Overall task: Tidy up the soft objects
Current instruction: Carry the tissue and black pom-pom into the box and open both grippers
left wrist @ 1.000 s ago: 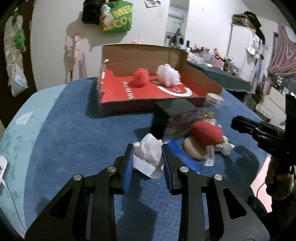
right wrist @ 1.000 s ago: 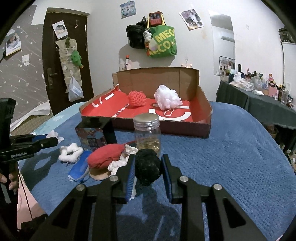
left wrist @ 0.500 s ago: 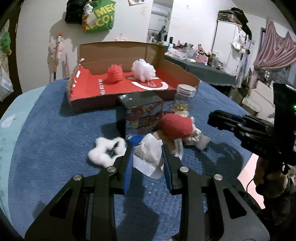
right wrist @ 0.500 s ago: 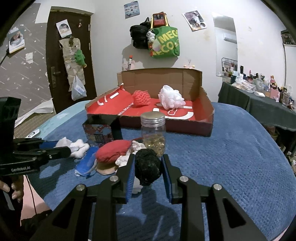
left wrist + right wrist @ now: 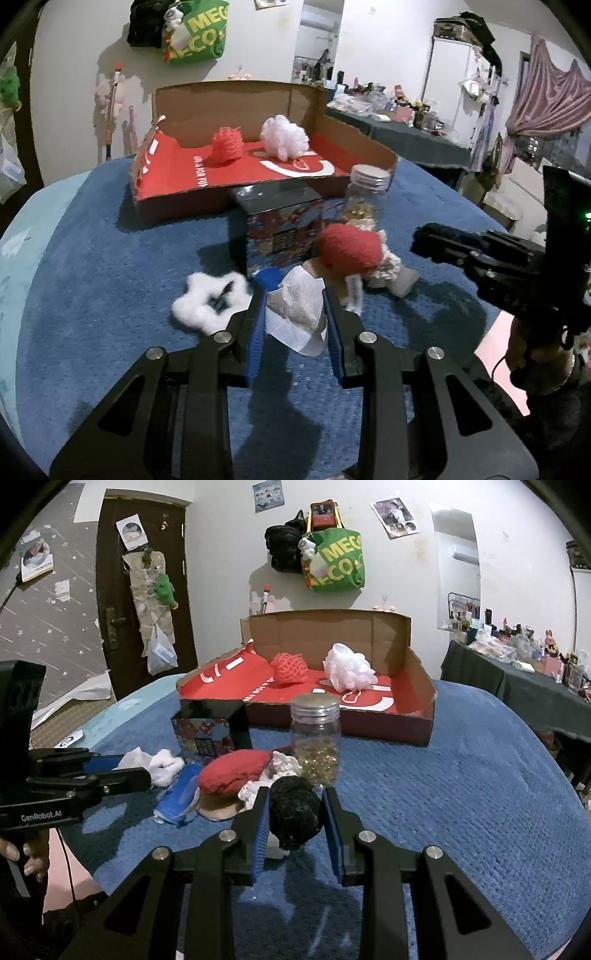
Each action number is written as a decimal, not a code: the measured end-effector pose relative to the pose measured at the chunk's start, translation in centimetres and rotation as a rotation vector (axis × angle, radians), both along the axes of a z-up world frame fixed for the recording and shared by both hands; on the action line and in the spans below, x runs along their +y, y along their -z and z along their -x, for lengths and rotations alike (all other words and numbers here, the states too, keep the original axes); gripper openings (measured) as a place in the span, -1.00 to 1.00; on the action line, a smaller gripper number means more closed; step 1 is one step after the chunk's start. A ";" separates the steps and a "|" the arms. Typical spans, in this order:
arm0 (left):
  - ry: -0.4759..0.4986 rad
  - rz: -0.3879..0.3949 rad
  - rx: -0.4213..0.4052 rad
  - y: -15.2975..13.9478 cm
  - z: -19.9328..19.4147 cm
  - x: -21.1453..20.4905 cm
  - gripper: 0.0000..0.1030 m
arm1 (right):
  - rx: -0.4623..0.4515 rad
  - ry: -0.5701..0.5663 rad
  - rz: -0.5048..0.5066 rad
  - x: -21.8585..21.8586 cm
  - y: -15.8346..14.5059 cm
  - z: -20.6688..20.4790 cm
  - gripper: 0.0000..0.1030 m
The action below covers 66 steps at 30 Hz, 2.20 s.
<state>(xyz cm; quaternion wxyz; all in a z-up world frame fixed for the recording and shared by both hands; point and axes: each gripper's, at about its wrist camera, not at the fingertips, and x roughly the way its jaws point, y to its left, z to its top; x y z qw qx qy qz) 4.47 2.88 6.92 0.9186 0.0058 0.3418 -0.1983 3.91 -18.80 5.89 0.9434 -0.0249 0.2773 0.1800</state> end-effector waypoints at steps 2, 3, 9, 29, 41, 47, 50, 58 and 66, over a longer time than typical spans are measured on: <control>-0.016 0.000 0.008 0.1 -0.3 0.6 -0.46 | 0.006 0.010 0.005 -0.2 0.2 -0.1 -0.42; -0.022 0.000 0.013 0.2 -0.4 0.9 -0.46 | 0.009 0.014 0.007 -0.3 0.2 -0.2 -0.42; -0.057 -0.014 0.029 0.1 -2.2 2.3 -0.46 | 0.044 0.037 0.019 -1.5 0.5 -1.8 -0.42; -0.024 -0.038 0.064 -2.3 -10.9 4.5 -0.46 | 0.089 0.015 0.027 -4.5 -2.1 -10.7 -0.42; 0.153 -0.019 0.117 -4.0 -18.0 1.0 -0.46 | 0.176 -0.136 -0.036 -2.3 -3.0 -18.2 -0.42; 0.203 -0.036 0.180 -3.1 -21.5 -1.1 -0.46 | 0.239 -0.193 -0.025 -0.3 -2.7 -21.6 -0.42; 0.217 -0.056 0.222 -2.0 -22.8 -2.1 -0.46 | 0.266 -0.209 0.003 0.7 -2.3 -23.0 -0.42; 0.246 -0.111 0.289 -0.1 -25.0 -3.7 -0.46 | 0.362 -0.256 0.048 2.4 -0.8 -25.7 -0.42; 0.236 -0.129 0.311 0.8 -25.5 -3.8 -0.46 | 0.413 -0.263 0.087 3.1 0.6 -26.7 -0.41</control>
